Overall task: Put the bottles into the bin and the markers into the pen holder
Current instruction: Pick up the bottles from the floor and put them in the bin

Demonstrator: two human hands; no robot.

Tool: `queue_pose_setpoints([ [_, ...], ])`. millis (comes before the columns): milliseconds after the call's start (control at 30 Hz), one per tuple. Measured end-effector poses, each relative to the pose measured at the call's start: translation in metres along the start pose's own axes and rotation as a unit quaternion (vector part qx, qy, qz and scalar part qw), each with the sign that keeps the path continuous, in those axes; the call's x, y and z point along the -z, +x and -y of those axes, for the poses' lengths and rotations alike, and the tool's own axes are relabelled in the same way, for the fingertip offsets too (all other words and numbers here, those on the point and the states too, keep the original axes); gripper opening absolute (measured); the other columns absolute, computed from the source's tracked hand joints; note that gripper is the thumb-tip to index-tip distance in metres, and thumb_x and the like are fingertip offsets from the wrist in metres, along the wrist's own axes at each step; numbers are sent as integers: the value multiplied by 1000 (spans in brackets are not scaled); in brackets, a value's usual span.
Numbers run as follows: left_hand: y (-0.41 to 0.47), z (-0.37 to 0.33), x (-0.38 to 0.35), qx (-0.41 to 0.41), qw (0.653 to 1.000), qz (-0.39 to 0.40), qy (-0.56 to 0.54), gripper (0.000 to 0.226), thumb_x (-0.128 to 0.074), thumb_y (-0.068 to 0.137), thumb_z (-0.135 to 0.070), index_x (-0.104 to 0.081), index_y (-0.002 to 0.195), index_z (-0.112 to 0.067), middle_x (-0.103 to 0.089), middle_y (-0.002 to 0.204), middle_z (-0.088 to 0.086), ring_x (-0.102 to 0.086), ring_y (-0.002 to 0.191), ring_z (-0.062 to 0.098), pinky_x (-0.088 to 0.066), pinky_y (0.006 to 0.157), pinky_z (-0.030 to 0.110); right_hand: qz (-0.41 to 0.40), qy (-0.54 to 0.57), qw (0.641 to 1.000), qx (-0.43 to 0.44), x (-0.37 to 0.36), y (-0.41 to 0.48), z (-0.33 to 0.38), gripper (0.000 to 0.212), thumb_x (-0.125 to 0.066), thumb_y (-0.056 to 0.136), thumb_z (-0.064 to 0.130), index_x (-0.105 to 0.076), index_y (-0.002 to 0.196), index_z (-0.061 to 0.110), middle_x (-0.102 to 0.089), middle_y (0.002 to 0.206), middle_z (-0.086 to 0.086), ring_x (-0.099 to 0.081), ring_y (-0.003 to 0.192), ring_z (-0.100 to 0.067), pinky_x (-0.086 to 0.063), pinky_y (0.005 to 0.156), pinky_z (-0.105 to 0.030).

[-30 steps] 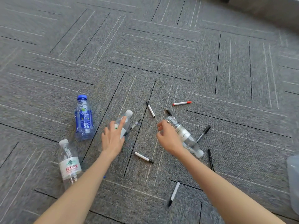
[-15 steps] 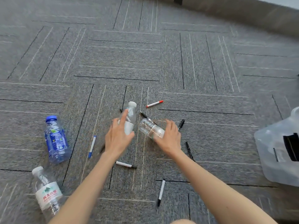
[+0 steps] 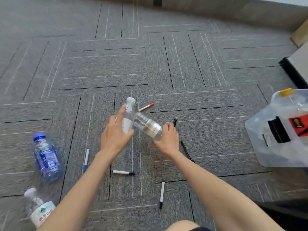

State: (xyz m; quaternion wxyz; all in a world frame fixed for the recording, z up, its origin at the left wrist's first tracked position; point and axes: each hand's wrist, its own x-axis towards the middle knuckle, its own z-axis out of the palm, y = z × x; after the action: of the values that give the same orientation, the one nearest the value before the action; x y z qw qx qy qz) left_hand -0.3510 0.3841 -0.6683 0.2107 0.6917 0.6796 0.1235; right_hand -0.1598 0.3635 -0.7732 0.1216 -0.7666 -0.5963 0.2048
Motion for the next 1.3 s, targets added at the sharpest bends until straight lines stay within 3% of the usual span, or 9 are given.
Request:
queue_pose_setpoints([
  [133, 10, -23, 7, -19, 1000, 3, -12, 88, -62, 80, -39, -5, 146, -50, -48, 123, 9, -58, 98, 33, -47, 75, 40, -10, 89, 994, -62, 45, 9, -2, 48, -71, 79, 42, -42, 108, 16, -55, 102, 0, -56, 83, -17, -42, 63, -28],
  [367, 41, -97, 12, -110, 994, 5, -7, 87, -64, 81, -37, -10, 149, -46, -50, 120, 9, -59, 100, 32, -43, 73, 36, -109, 118, 978, -136, 140, 13, -52, 57, -75, 79, 44, -40, 112, 15, -57, 102, 0, -57, 81, -17, -34, 52, -23],
  [500, 51, -151, 5, -168, 985, 23, -20, 87, -64, 82, -37, -10, 149, -44, -49, 120, 10, -58, 99, 32, -43, 72, 35, -202, 122, 952, -194, 196, 3, -82, 69, -75, 79, 41, -31, 123, 14, -54, 111, -4, -57, 81, -20, -42, 62, -28],
  [700, 46, -228, -12, -236, 967, 77, -59, 94, -69, 80, -39, -5, 149, -44, -50, 123, 14, -59, 101, 37, -48, 80, 43, -278, 89, 913, -286, 266, -17, -126, 72, -76, 78, 39, -31, 125, 10, -43, 121, -10, -57, 85, -24, -43, 61, -33],
  [800, 38, -257, -22, -254, 958, 104, -88, 95, -72, 77, -37, -7, 147, -36, -49, 134, 13, -59, 104, 38, -48, 80, 44, -324, 89, 865, -373, 300, -28, -148, 70, -79, 76, 41, -38, 123, 9, -44, 124, -13, -59, 97, -30, -37, 67, -32],
  [900, 31, -276, -32, -254, 954, 125, -99, 85, -72, 76, -37, -14, 138, -24, -52, 132, 14, -61, 98, 37, -49, 79, 43, -379, 125, 811, -429, 328, -30, -174, 71, -79, 75, 42, -43, 126, 9, -49, 129, -14, -60, 108, -35, -49, 81, -42],
  [1000, 30, -288, -37, -249, 953, 140, -103, 78, -73, 76, -38, -19, 129, -19, -53, 129, 14, -61, 98, 36, -50, 82, 45, -395, 174, 757, -490, 353, -30, -197, 74, -77, 77, 44, -42, 133, 9, -50, 133, -14, -58, 116, -36, -48, 90, -45],
  [1233, 41, -303, -43, -226, 949, 170, -137, 74, -76, 77, -38, -27, 126, -16, -57, 121, 17, -59, 90, 30, -50, 79, 41, -355, 143, 741, -551, 382, -31, -225, 82, -76, 78, 46, -38, 136, 4, -43, 140, -18, -48, 125, -36, -34, 105, -44],
  [1300, 42, -310, -43, -225, 944, 190, -149, 71, -76, 77, -35, -31, 128, -15, -59, 120, 18, -59, 88, 30, -51, 80, 40, -373, 119, 750, -533, 371, -30, -215, 72, -74, 81, 39, -39, 134, 4, -41, 140, -18, -45, 127, -34, -34, 106, -43],
])
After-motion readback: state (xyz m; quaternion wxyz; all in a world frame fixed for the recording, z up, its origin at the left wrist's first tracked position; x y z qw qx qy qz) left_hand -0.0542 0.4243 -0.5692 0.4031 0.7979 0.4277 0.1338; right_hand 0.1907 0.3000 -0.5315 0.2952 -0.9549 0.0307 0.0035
